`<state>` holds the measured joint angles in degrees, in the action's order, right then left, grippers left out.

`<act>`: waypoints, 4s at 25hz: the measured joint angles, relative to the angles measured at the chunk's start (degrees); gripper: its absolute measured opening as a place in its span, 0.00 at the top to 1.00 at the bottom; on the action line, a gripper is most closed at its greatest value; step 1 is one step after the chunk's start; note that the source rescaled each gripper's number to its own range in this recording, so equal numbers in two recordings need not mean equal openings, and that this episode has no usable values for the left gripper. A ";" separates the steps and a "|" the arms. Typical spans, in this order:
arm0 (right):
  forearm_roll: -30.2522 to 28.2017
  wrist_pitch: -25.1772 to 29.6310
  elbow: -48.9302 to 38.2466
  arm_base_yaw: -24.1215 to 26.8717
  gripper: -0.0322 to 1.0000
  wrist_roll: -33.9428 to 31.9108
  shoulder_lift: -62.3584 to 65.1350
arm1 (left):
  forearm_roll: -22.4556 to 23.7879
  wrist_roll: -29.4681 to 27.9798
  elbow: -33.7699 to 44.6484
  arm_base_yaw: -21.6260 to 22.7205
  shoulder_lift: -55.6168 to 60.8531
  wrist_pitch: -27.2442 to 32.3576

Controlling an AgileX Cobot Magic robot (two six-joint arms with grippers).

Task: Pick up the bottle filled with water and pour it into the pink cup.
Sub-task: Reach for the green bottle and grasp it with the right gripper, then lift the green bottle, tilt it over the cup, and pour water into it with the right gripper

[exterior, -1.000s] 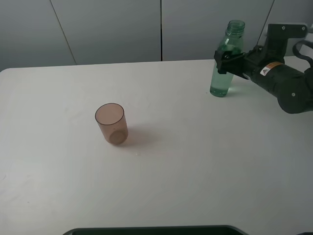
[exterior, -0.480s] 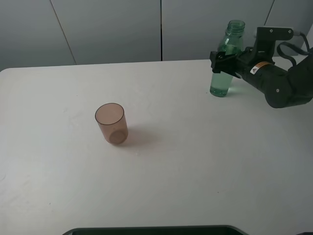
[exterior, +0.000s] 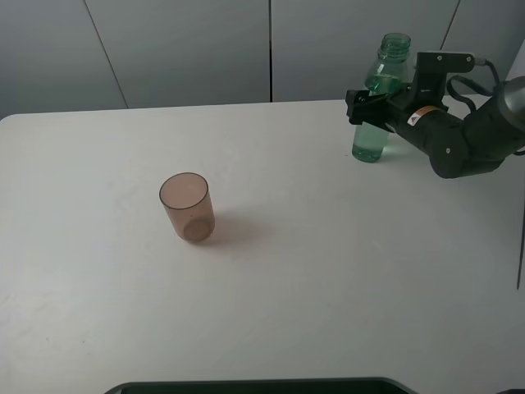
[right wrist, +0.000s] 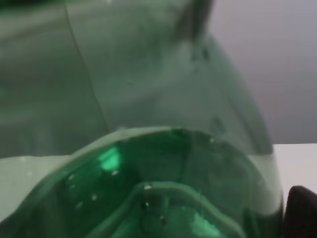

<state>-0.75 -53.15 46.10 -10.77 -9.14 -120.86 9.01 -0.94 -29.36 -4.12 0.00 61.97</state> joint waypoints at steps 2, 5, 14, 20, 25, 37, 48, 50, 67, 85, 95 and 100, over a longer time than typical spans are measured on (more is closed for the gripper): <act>0.00 0.00 0.34 0.00 0.00 0.10 -0.22 | 0.00 0.00 0.00 0.00 0.00 0.00; 0.00 0.00 0.70 0.00 0.00 0.13 -0.37 | 0.00 0.00 0.00 0.00 0.00 0.00; 0.34 0.62 0.83 0.00 0.97 1.43 -0.37 | 0.00 0.00 0.00 0.00 0.00 0.00; 0.34 1.18 0.97 0.00 0.97 1.53 -0.37 | 0.00 0.00 0.00 0.00 0.00 0.00; 0.22 1.18 0.99 0.00 0.97 2.64 -0.37 | 0.00 -0.35 0.00 0.00 0.00 0.00; -0.05 3.11 0.99 -0.07 0.97 5.83 0.79 | -0.10 -0.22 0.00 0.00 0.00 0.00; -3.04 12.97 0.57 -0.07 0.97 7.78 13.12 | -0.10 -0.22 0.00 0.00 0.00 0.00; -3.91 13.51 0.57 -0.07 0.97 8.35 15.35 | -0.10 -0.22 0.00 0.00 0.00 0.00; -0.02 14.12 0.48 -12.59 0.97 33.72 18.92 | -0.10 -0.22 0.00 0.00 0.00 0.00; 13.56 14.22 -4.48 -26.42 0.97 62.04 19.04 | -0.10 -0.22 0.00 0.00 0.00 0.00; 14.89 13.56 -5.23 -27.24 0.97 70.12 13.71 | -0.10 -0.22 0.00 0.00 0.00 0.00; 15.32 11.78 -5.23 -27.24 0.97 74.69 10.79 | -0.10 -0.22 0.00 0.00 0.00 0.00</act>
<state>14.57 -41.37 40.87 -38.01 65.56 -110.07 8.90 -1.16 -29.36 -4.12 0.00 61.97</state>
